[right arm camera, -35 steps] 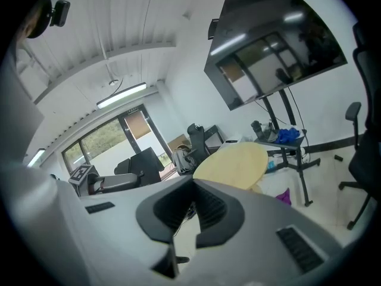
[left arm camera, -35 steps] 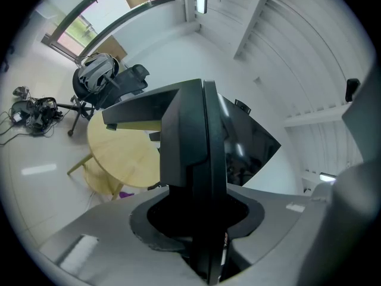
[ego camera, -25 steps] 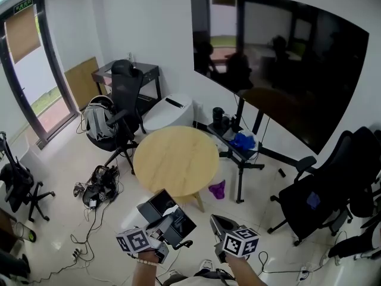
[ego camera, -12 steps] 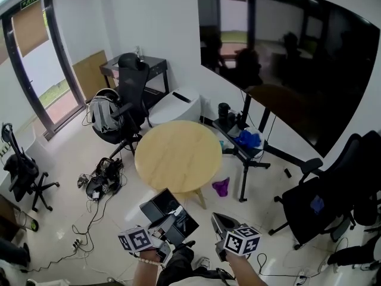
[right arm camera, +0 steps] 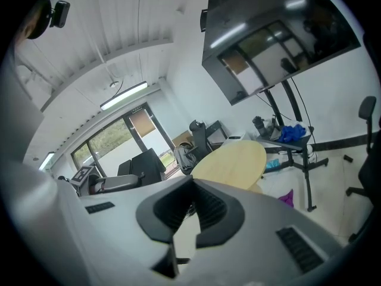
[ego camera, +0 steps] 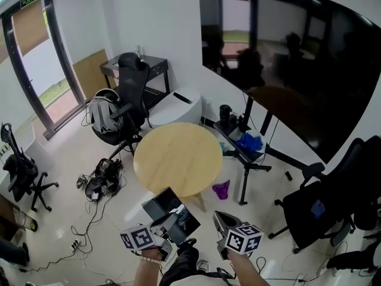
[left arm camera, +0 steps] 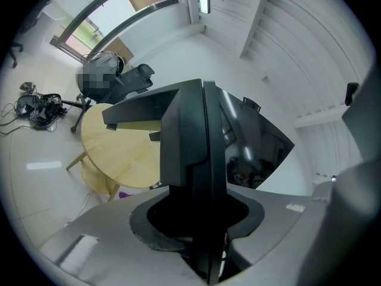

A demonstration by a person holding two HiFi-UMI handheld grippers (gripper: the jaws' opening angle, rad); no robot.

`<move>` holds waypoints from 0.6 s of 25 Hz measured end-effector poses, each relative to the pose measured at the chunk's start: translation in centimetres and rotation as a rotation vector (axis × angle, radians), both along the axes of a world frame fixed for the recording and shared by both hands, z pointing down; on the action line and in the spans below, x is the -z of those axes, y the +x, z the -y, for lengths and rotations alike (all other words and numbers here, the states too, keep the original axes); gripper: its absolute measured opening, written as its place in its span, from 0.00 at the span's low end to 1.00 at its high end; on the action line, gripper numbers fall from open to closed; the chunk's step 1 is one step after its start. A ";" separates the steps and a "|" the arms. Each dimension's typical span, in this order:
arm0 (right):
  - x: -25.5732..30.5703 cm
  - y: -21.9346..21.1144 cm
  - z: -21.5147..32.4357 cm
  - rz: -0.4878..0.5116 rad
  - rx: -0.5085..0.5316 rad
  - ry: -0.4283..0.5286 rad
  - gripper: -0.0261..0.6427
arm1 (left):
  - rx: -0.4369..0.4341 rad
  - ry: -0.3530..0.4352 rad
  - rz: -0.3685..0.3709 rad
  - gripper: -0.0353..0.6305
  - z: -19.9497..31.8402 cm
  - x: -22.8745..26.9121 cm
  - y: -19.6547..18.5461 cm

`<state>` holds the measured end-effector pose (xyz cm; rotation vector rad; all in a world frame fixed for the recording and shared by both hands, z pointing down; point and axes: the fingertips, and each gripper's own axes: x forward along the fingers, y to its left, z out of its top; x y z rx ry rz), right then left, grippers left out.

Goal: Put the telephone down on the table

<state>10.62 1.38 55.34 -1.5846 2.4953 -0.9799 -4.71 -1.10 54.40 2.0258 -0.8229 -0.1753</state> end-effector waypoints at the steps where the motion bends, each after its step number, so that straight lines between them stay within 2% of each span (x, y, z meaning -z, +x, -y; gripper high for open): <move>1: 0.0 0.1 0.4 -0.003 0.001 0.000 0.05 | 0.000 0.000 0.000 0.30 0.4 -0.1 0.1; 15: -0.6 0.3 9.2 -0.032 -0.015 -0.035 0.05 | -0.023 -0.052 -0.024 0.30 9.7 -2.1 0.6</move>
